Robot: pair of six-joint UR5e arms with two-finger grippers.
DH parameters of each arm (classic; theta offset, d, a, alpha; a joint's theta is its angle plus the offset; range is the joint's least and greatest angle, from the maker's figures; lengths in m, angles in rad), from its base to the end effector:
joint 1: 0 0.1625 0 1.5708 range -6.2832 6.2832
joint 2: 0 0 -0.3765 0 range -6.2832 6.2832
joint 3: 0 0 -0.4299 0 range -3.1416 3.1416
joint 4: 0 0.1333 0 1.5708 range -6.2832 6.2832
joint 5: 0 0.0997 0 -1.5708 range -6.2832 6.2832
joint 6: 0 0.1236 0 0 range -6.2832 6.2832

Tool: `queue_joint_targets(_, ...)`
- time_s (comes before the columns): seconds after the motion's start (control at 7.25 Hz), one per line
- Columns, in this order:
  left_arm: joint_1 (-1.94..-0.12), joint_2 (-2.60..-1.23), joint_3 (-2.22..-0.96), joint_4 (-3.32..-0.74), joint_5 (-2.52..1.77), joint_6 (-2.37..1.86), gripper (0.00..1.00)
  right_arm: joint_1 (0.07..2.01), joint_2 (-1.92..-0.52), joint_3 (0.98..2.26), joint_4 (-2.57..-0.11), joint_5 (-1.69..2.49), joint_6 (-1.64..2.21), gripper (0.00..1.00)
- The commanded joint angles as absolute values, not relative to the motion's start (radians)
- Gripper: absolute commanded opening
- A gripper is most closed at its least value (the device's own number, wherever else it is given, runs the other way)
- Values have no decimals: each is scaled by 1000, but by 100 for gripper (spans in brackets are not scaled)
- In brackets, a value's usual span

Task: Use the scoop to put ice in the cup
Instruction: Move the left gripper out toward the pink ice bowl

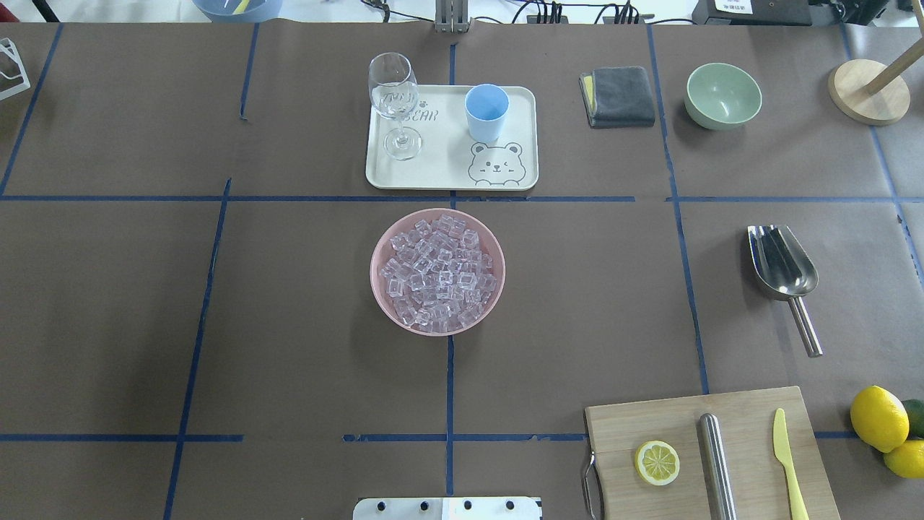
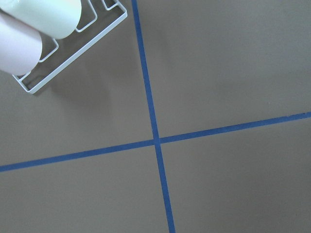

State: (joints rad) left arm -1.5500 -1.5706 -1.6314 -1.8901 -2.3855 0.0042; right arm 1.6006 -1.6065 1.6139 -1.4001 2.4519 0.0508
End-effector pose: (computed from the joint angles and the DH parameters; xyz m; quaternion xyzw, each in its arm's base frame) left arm -0.0319 -0.5539 0.5549 0.1700 0.3905 0.0860 0.9007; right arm 0.0537 -0.5271 0.5953 0.0760 -0.4256 -0.0016 0.9017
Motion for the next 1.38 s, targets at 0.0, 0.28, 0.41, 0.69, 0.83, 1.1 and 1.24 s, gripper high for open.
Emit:
queue_joint_targets(0.0,-1426,-1603,-1634,-2031,-2385,3,100,1566,-1579,1691,-1411,2445,61,100)
queue_joint_targets(0.28,-1217,-1701,-1644,-2039,-2384,5,100,1537,-1588,1678,-1411,2451,78,100)
queue_joint_targets(0.41,-1172,-1710,-1684,-2072,-2385,3,100,1525,-1607,1677,-1398,2454,87,100)
queue_joint_targets(0.69,-1071,-1713,-1675,-2263,-2372,2,100,1434,-1618,1727,-1384,2406,209,100)
queue_joint_targets(0.83,-1024,-1742,-1675,-2267,-2368,5,100,1342,-1615,1762,-1367,2370,360,100)
queue_joint_targets(1.1,-971,-1808,-1667,-2307,-2364,17,100,1244,-1696,1822,-1224,2321,597,100)
queue_joint_targets(1.24,-941,-1828,-1646,-2372,-2364,14,100,1212,-1763,1830,-1081,2319,642,100)
